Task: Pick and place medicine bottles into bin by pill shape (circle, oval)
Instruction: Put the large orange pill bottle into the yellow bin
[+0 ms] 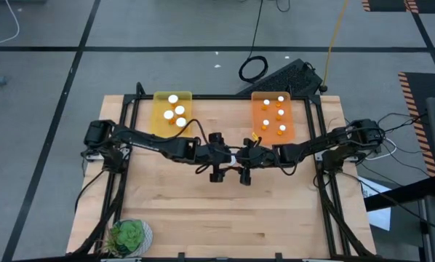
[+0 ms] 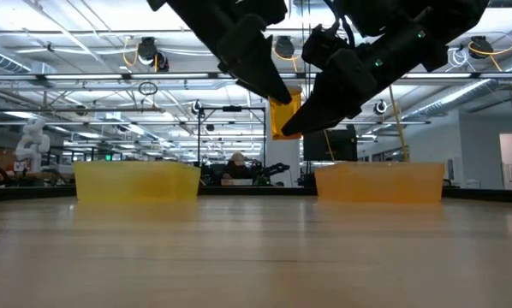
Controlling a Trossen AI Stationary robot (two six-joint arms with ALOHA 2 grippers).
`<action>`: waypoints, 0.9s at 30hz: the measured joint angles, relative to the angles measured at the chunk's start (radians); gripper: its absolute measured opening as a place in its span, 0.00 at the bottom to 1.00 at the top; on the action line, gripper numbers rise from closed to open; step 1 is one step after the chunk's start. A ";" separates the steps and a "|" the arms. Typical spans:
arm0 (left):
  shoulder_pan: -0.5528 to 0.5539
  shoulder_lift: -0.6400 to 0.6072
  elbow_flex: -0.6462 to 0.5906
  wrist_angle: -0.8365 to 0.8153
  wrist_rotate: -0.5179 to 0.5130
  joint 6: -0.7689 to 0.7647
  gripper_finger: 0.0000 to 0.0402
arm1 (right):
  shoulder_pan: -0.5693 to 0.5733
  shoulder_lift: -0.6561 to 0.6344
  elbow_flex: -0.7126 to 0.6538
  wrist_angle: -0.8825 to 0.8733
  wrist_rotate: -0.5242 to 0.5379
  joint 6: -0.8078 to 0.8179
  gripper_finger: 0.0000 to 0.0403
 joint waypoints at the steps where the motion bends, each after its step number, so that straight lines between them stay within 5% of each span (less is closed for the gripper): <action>1: 0.000 0.005 -0.001 0.007 0.000 0.006 0.93 | 0.000 0.000 0.000 0.005 0.000 0.000 0.45; 20: -0.002 0.028 0.000 0.044 0.042 0.037 0.55 | 0.002 0.000 0.000 0.008 0.002 -0.006 0.45; 27: -0.003 0.028 0.000 0.043 0.042 0.037 0.54 | 0.002 0.000 0.000 0.008 0.004 -0.007 0.45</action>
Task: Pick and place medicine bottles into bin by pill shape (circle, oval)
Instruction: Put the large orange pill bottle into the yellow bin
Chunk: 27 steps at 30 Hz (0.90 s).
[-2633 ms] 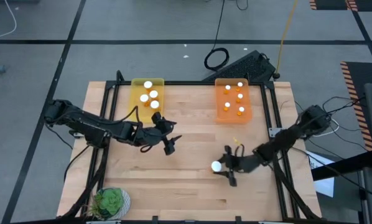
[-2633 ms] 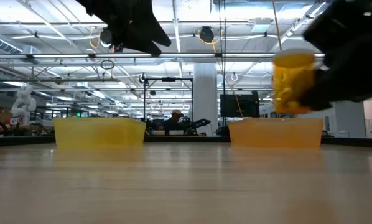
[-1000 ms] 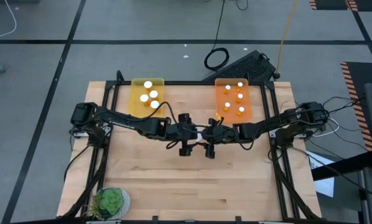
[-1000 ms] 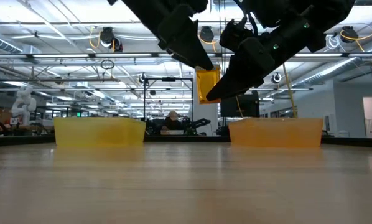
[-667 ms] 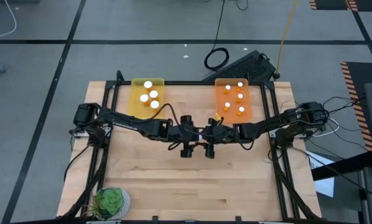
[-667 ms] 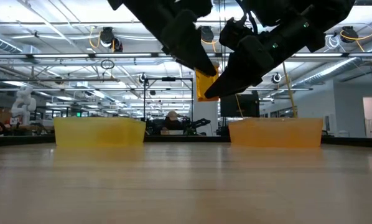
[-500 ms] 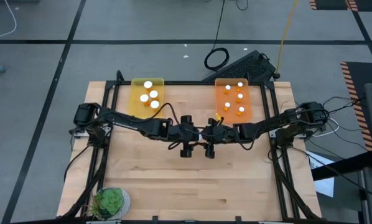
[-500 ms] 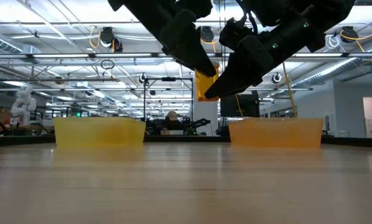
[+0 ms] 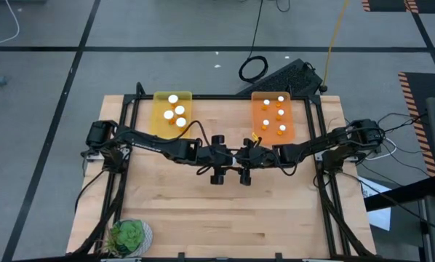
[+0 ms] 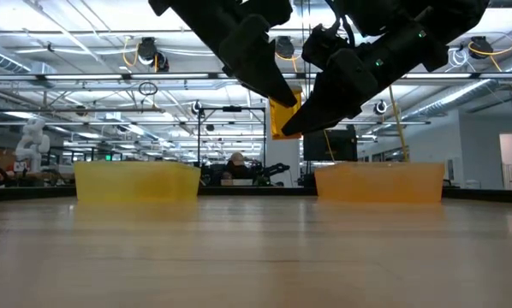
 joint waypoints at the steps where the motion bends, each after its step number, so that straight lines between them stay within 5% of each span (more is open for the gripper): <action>1: 0.000 0.000 0.000 0.000 0.000 0.000 0.55 | 0.000 0.000 0.000 0.000 0.001 0.000 0.46; 13: 0.000 0.000 0.000 -0.045 0.000 0.010 0.56 | 0.000 -0.063 -0.001 -0.043 -0.001 -0.019 0.80; 27: 0.010 -0.223 -0.001 -0.330 -0.080 -0.015 0.57 | 0.000 -0.303 -0.092 -0.243 -0.002 -0.010 0.79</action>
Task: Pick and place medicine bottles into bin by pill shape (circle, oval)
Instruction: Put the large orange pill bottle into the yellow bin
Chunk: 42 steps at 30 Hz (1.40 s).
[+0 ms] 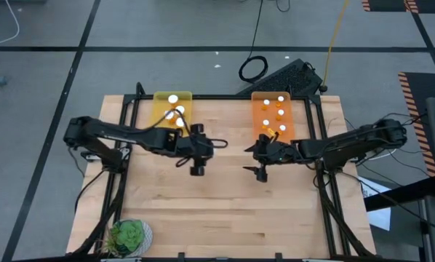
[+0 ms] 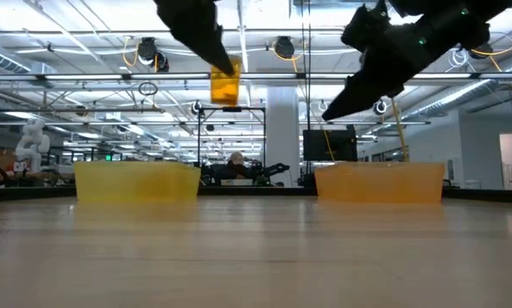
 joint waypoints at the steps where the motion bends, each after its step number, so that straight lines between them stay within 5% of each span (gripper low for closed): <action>1: 0.005 -0.017 -0.003 -0.030 -0.001 -0.005 0.57 | 0.000 -0.012 -0.013 0.010 0.000 0.009 0.79; 11: 0.080 -0.212 -0.116 -0.134 -0.061 -0.063 0.57 | 0.025 -0.115 -0.144 0.026 0.001 0.096 0.79; 22: 0.297 -0.451 -0.426 -0.064 -0.105 -0.127 0.57 | 0.069 -0.143 -0.237 0.189 0.004 0.101 0.79; 31: 0.461 -0.502 -0.605 0.013 0.004 -0.115 0.57 | 0.072 -0.168 -0.340 0.346 0.008 0.100 0.79; 42: 0.570 -0.483 -0.685 0.109 0.099 -0.089 0.57 | 0.072 -0.174 -0.402 0.492 0.011 0.099 0.79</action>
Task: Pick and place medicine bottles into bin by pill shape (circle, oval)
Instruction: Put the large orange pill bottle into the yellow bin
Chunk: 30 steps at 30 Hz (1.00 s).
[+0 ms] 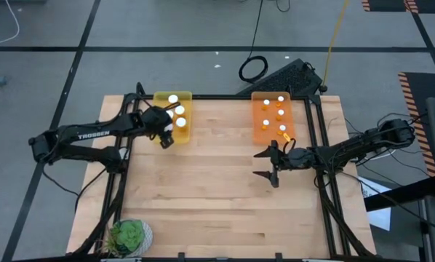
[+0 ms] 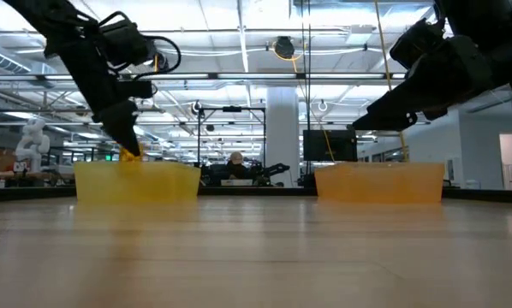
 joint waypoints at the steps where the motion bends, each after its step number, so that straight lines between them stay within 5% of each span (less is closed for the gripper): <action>1: 0.004 -0.001 -0.007 -0.001 0.000 0.000 0.57 | 0.000 0.000 0.000 -0.001 0.000 -0.003 0.79; 15: 0.057 0.000 -0.111 0.122 0.037 -0.009 0.57 | 0.000 0.000 0.000 -0.002 -0.001 -0.037 0.77; 23: 0.069 0.000 -0.121 0.129 0.037 -0.027 0.58 | 0.000 0.000 0.000 -0.002 -0.009 -0.042 0.65; 30: 0.069 -0.001 -0.121 0.124 0.037 -0.035 0.74 | 0.000 0.000 0.000 -0.003 -0.037 -0.060 0.50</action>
